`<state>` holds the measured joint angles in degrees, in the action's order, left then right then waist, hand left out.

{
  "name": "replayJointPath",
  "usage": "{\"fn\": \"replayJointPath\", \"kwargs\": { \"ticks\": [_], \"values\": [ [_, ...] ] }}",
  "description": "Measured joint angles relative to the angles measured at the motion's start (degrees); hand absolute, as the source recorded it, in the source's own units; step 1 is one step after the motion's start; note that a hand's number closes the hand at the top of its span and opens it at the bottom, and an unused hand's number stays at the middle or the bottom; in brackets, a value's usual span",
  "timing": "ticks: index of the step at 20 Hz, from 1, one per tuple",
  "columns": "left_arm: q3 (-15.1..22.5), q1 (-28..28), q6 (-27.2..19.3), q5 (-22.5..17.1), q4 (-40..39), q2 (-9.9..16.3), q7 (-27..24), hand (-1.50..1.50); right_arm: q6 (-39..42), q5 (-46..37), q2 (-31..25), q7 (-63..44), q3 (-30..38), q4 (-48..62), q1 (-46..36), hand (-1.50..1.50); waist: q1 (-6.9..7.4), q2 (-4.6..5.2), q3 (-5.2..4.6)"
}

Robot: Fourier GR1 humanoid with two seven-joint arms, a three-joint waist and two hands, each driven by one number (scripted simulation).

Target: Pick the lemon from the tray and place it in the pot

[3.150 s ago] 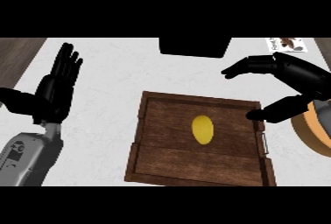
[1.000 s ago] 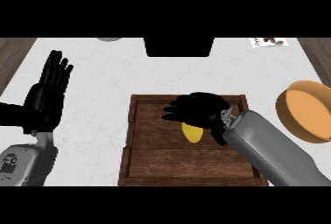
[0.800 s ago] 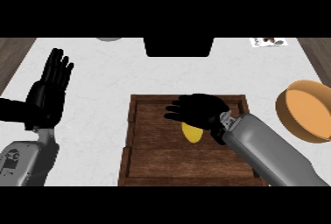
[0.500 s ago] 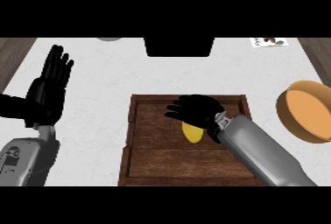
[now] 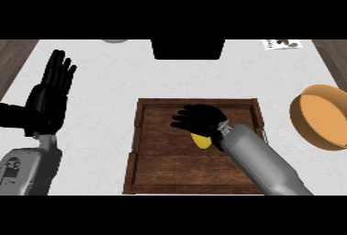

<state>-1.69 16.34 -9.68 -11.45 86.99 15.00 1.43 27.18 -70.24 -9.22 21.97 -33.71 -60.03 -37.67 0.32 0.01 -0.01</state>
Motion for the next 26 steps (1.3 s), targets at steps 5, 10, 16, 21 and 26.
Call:
{"fn": "replayJointPath", "kwargs": {
  "ticks": [5,10,16,21,26],
  "values": [
    [0.1,-0.3,0.6,0.5,0.5,-0.5,0.4,0.0,-3.7,-2.6,0.2,5.2,-1.2,2.3,-0.3,1.5,0.07,-0.45,-0.16],
    [-0.7,-0.5,1.1,0.7,0.4,-0.6,0.0,0.0,-8.2,-5.3,1.1,7.6,-1.7,2.9,0.2,1.5,-0.09,-0.96,-0.36],
    [-1.3,-0.2,1.3,1.0,0.7,-0.9,0.9,0.0,-10.3,-7.8,1.8,8.4,-1.6,0.8,2.4,1.5,-0.32,-1.12,-0.49],
    [-1.5,-0.4,1.1,1.6,0.9,-1.4,1.1,0.0,-10.8,-9.1,2.3,5.4,0.6,-5.3,4.4,1.5,-0.51,-0.56,-0.25],
    [-2.1,-0.9,1.2,1.4,1.2,-1.1,1.2,0.0,-12.7,-6.0,7.1,-14.3,14.3,-4.6,3.5,1.5,-1.0,-0.2,0.05]
  ]
}}
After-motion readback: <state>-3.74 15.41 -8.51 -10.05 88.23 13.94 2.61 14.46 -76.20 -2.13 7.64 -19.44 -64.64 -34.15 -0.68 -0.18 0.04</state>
